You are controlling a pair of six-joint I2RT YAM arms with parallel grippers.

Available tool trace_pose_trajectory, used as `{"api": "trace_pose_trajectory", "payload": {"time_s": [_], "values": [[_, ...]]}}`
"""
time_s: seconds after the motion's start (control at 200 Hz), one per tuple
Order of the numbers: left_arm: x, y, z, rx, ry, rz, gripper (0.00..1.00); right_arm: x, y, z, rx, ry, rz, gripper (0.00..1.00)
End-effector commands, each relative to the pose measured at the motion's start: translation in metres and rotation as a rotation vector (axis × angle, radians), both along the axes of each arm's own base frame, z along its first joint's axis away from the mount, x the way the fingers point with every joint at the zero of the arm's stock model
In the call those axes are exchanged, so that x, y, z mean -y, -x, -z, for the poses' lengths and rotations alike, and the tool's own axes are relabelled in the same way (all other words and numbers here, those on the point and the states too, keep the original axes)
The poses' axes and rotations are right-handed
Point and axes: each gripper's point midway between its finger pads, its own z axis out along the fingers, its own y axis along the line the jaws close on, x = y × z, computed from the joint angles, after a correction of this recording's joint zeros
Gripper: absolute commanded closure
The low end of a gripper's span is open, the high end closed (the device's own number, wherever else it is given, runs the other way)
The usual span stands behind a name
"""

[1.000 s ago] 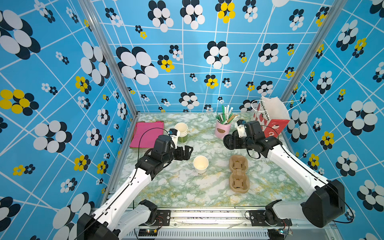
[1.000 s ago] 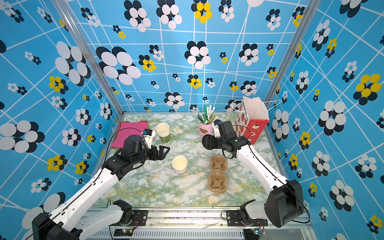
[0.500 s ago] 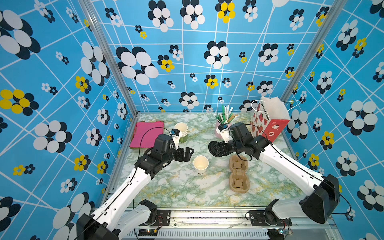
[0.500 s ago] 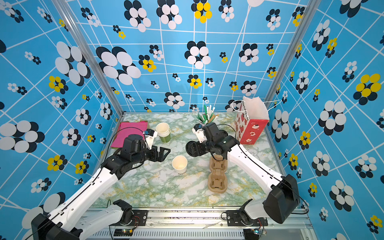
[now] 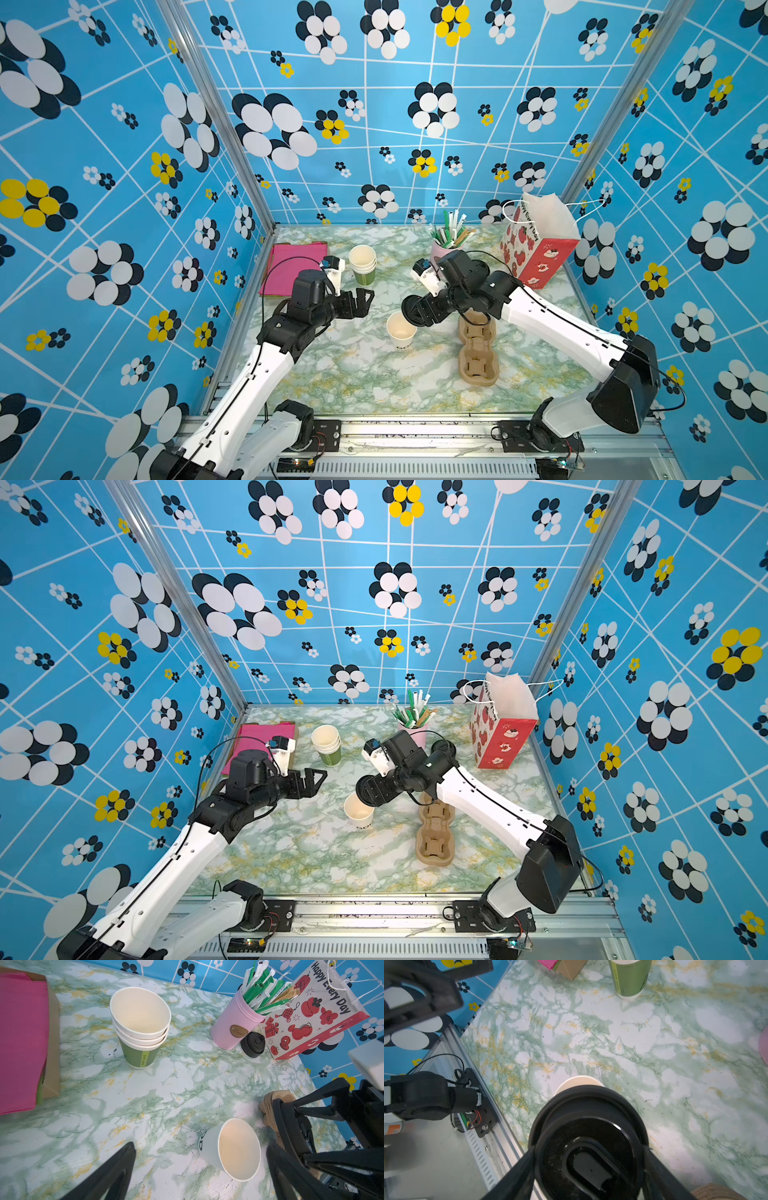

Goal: Pack a coffee takeout order
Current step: Close the lid on the coffee cup.

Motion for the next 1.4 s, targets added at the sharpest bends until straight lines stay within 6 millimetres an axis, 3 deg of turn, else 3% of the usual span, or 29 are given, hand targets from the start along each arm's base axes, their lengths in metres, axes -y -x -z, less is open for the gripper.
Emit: {"api": "trace_pose_trajectory", "payload": {"time_s": [0.0,0.58,1.394], "values": [[0.001,0.003,-0.004,0.016,0.034,0.018,0.01,-0.001,0.006,0.007,-0.003,0.073,-0.048,0.25],[-0.017,0.007,0.014,-0.054,0.028,-0.039,0.01,-0.027,0.011,0.033,0.013,0.211,-0.146,0.25],[-0.021,0.011,0.019,-0.063,0.034,-0.05,0.01,-0.038,0.009,0.055,0.019,0.32,-0.191,0.24]]}}
